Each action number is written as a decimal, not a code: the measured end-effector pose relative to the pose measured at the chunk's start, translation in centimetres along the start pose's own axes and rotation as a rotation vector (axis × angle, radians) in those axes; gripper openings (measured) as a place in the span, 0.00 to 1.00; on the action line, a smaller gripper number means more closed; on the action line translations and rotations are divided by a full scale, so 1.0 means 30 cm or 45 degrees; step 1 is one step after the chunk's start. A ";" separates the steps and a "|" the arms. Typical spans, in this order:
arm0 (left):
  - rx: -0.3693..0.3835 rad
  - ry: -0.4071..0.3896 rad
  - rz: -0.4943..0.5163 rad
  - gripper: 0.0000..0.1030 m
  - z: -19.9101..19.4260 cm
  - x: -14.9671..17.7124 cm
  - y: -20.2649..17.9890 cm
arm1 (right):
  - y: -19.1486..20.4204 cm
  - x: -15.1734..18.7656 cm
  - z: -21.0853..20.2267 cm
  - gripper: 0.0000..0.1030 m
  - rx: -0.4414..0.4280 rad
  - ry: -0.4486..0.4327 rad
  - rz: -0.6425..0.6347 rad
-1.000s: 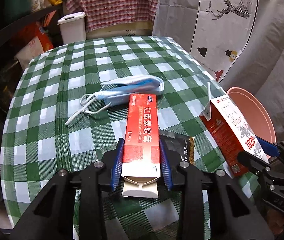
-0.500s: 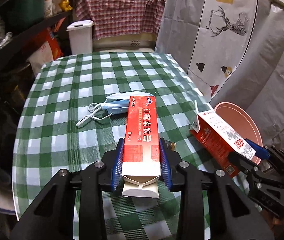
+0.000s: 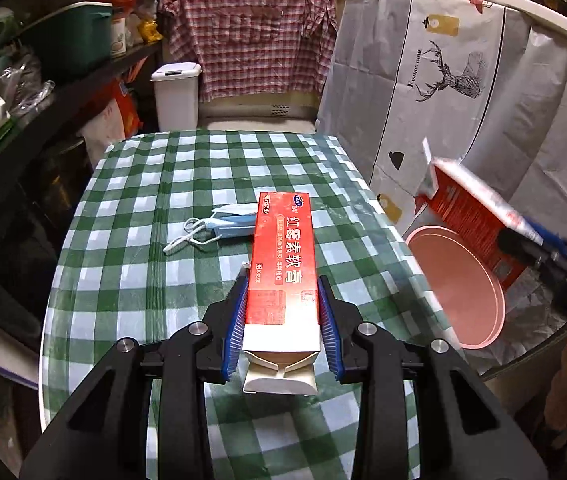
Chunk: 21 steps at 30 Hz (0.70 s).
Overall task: Collect trash
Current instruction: 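Carry the milk carton and red box over the pink bin with both grippers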
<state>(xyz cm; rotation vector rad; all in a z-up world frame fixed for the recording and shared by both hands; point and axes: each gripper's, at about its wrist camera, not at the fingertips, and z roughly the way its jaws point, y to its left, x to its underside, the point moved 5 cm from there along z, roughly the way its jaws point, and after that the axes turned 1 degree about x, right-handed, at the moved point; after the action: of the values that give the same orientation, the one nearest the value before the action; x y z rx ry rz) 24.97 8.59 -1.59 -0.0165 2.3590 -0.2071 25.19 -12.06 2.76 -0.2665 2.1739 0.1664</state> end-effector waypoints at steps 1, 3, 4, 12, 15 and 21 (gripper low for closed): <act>-0.001 -0.003 -0.010 0.33 -0.005 0.003 -0.005 | -0.007 -0.006 -0.008 0.47 0.005 -0.013 -0.007; -0.007 -0.014 -0.027 0.33 -0.015 0.004 -0.011 | -0.036 -0.016 -0.022 0.47 0.009 -0.048 -0.010; -0.014 -0.020 -0.028 0.33 -0.019 0.005 -0.015 | -0.045 -0.016 -0.026 0.47 0.011 -0.060 -0.011; -0.040 -0.037 -0.028 0.33 -0.022 0.015 -0.061 | -0.125 0.034 -0.016 0.47 0.034 -0.097 0.079; -0.048 -0.044 -0.026 0.33 -0.017 0.010 -0.067 | -0.163 0.029 -0.020 0.47 0.050 -0.114 0.108; -0.061 -0.060 -0.020 0.33 -0.015 -0.007 -0.081 | -0.201 0.047 -0.026 0.47 0.087 -0.123 0.118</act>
<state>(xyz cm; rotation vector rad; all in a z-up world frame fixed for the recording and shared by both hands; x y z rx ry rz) 24.68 6.27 -0.74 -0.0623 2.3173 -0.1559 25.29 -18.26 1.93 -0.1166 2.0926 0.1534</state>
